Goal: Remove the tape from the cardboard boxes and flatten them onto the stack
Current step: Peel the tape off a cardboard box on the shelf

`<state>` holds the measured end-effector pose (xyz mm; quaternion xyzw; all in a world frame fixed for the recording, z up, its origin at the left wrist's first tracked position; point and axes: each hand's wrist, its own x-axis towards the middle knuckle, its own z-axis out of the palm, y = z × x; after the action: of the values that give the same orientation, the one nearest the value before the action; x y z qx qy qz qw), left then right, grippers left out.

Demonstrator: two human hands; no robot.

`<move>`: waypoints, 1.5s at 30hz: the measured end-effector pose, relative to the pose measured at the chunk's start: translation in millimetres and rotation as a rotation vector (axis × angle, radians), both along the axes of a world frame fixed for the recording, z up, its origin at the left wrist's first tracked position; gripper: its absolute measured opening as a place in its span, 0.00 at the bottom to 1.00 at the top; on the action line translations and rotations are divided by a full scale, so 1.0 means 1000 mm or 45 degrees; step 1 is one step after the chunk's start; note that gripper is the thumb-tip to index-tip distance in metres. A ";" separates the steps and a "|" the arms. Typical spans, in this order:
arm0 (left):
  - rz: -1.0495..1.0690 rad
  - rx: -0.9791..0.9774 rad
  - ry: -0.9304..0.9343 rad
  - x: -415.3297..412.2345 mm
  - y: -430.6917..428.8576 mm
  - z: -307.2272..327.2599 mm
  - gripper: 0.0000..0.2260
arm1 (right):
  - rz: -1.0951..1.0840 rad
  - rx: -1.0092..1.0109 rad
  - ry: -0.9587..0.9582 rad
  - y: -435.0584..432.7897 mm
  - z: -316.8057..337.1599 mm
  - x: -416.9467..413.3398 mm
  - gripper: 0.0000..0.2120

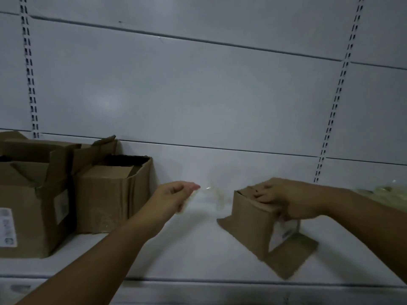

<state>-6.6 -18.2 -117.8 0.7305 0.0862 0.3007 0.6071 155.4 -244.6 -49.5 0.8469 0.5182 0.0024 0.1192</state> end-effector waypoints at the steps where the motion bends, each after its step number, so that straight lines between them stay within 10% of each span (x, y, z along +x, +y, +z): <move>1: -0.009 -0.003 0.006 -0.001 -0.001 -0.001 0.10 | -0.007 -0.032 -0.047 -0.002 0.003 -0.001 0.31; 8: -0.022 0.009 -0.053 0.007 -0.004 -0.002 0.14 | -0.189 0.476 0.329 -0.012 -0.019 -0.006 0.29; 16: -0.037 -0.160 -0.333 0.026 -0.054 0.026 0.17 | 0.025 1.638 0.577 -0.014 -0.014 -0.031 0.06; 35: -0.498 0.214 0.117 0.152 -0.240 0.075 0.09 | -0.251 1.608 0.774 -0.192 -0.011 0.063 0.11; 41: -0.616 0.391 0.053 0.205 -0.291 0.084 0.13 | -0.450 1.841 0.072 -0.254 0.003 0.131 0.09; 45: -0.430 0.895 -0.005 0.249 -0.319 0.075 0.17 | -0.634 1.410 -0.384 -0.289 -0.003 0.174 0.08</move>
<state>242.7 -337.3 -42.7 0.8973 -0.1447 0.2091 0.3609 329.9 -534.0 -52.4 0.8687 0.2046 0.3624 -0.2685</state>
